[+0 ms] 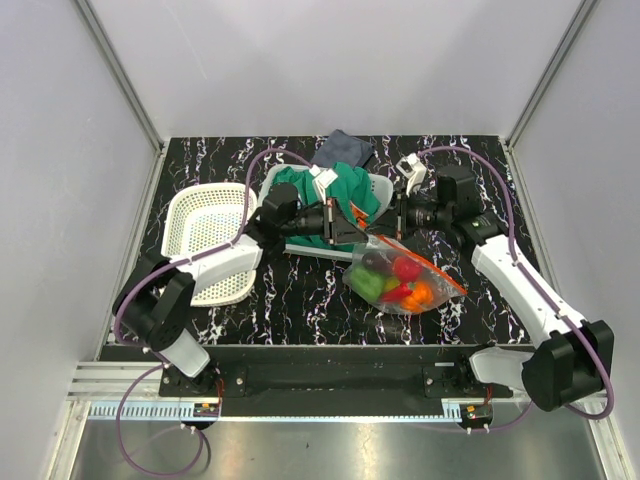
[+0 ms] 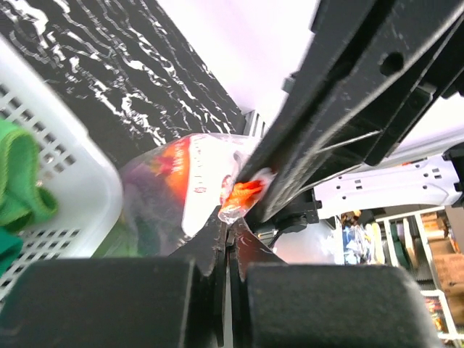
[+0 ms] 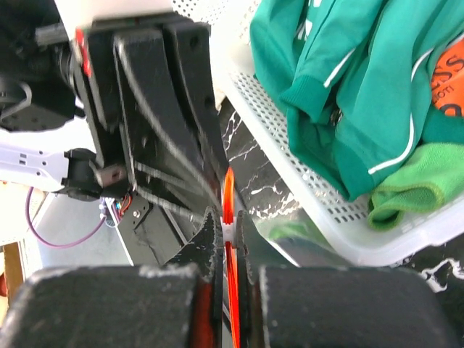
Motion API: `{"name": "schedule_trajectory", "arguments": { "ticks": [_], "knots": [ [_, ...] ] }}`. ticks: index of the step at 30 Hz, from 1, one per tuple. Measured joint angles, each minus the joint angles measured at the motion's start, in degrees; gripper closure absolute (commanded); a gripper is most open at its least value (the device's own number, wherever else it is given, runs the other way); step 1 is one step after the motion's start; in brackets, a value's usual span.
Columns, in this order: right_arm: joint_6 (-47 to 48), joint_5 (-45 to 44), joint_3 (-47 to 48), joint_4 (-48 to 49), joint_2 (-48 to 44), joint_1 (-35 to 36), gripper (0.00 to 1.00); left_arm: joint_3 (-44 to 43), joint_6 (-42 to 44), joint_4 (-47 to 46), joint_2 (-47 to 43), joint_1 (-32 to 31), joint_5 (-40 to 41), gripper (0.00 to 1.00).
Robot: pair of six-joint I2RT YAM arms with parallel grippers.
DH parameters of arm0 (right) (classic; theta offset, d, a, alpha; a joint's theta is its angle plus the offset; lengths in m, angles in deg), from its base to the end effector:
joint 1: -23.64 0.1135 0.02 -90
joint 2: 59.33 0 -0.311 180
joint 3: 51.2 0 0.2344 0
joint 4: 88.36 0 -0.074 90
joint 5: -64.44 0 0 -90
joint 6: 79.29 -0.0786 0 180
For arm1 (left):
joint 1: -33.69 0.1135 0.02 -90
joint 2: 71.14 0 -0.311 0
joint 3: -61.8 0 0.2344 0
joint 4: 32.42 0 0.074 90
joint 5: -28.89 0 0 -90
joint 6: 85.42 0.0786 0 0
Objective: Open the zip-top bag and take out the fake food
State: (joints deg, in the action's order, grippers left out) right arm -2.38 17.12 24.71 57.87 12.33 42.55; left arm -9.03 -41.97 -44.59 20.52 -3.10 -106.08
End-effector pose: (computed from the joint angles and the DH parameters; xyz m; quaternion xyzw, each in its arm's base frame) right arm 0.2387 0.1381 0.3611 -0.2239 0.7943 0.4315 0.3643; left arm 0.2680 -0.2698 0.3215 0.1887 0.7195 -0.6170 0.2570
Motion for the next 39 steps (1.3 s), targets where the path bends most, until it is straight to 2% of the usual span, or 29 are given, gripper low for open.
{"name": "schedule_trajectory", "arguments": {
  "ticks": [11,23,29,34,35,36,38,39],
  "knots": [
    [-0.3,-0.3,-5.4,-3.0,-7.4,0.1,1.00,6.3,-0.4,4.6,-8.8,4.5,5.5,1.00],
    [-2.8,1.4,-9.3,-5.0,-13.6,0.2,1.00,13.4,5.0,20.1,-32.3,8.4,23.0,1.00],
    [-4.4,1.5,-13.9,-6.0,-17.7,0.2,1.00,16.4,6.3,25.1,-36.2,12.4,29.2,1.00],
    [-6.7,0.9,-16.0,-6.5,-22.0,0.3,1.00,17.5,6.3,26.7,-37.7,13.6,28.3,1.00],
    [-7.0,0.9,-16.0,-6.5,-22.7,0.4,0.97,17.5,6.5,26.7,-38.0,13.6,27.9,1.00],
    [-7.3,0.9,-16.0,-6.6,-23.3,0.4,0.79,17.5,6.6,26.7,-38.2,13.6,27.4,1.00],
    [-7.7,0.9,-16.0,-6.9,-23.7,0.4,0.56,17.6,6.9,26.4,-38.2,13.6,26.6,1.00],
    [-7.8,0.9,-16.0,-7.4,-23.5,0.4,0.37,17.7,7.2,26.1,-38.2,13.6,26.3,1.00]
  ]
}}
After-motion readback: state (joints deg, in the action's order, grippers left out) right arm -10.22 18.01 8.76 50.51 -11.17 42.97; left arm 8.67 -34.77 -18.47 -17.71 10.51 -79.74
